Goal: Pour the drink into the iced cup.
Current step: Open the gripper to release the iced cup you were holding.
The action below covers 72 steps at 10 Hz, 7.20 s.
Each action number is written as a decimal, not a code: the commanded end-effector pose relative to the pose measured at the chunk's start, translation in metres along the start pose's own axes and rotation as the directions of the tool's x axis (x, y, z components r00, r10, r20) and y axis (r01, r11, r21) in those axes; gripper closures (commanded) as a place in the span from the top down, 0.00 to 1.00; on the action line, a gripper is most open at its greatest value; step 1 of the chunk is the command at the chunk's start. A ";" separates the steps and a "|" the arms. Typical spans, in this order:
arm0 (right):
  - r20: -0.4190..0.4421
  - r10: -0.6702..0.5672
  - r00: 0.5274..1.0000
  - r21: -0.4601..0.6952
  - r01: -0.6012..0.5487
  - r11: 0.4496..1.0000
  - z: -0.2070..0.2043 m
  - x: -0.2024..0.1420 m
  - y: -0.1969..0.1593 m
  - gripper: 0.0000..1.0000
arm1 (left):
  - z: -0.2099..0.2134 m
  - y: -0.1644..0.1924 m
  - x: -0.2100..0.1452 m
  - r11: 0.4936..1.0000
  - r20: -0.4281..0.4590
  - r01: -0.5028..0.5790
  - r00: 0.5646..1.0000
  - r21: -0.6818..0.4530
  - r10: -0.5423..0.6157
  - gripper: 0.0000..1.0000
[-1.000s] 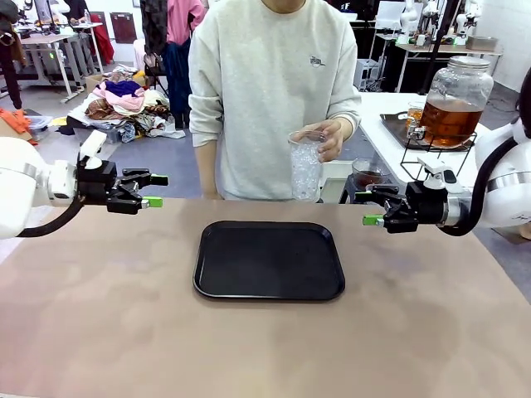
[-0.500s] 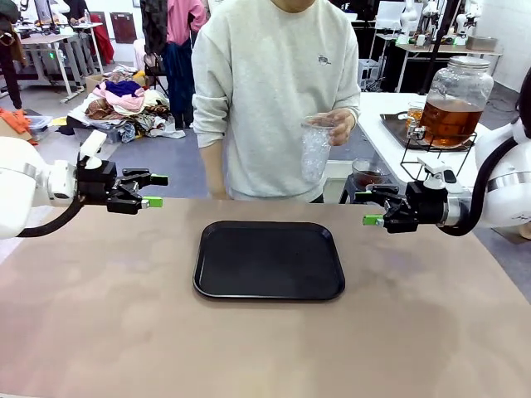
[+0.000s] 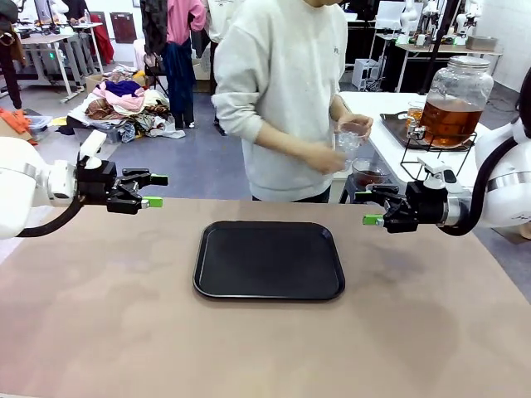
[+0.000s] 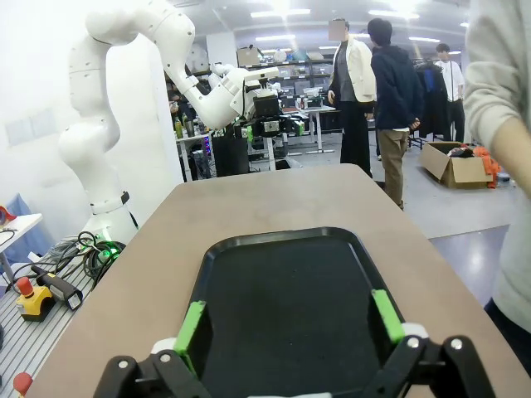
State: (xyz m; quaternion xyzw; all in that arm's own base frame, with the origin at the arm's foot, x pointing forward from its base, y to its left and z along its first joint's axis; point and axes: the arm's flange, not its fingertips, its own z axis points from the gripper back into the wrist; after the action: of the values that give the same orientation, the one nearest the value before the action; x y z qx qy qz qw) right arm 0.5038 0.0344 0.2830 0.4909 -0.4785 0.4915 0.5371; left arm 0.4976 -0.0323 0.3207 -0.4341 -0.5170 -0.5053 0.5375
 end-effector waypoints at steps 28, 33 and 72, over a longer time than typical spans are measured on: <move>-0.004 0.003 1.000 -0.005 -0.003 1.000 -0.002 0.002 -0.002 1.00 | -0.001 0.000 0.002 1.000 0.007 0.002 1.000 0.007 -0.002 1.00; -0.004 0.003 1.000 -0.005 -0.003 1.000 -0.002 0.002 -0.002 1.00 | -0.001 0.000 0.002 1.000 0.007 0.002 1.000 0.007 -0.002 1.00; -0.004 0.003 1.000 -0.005 -0.003 1.000 -0.002 0.002 -0.002 1.00 | -0.001 0.000 0.002 1.000 0.007 0.002 1.000 0.007 -0.002 1.00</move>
State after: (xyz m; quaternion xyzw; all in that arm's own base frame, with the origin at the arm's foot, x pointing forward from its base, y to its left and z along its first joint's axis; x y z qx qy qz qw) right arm 0.5038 0.0344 0.2830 0.4909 -0.4785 0.4915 0.5371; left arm 0.4976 -0.0322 0.3207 -0.4341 -0.5170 -0.5053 0.5376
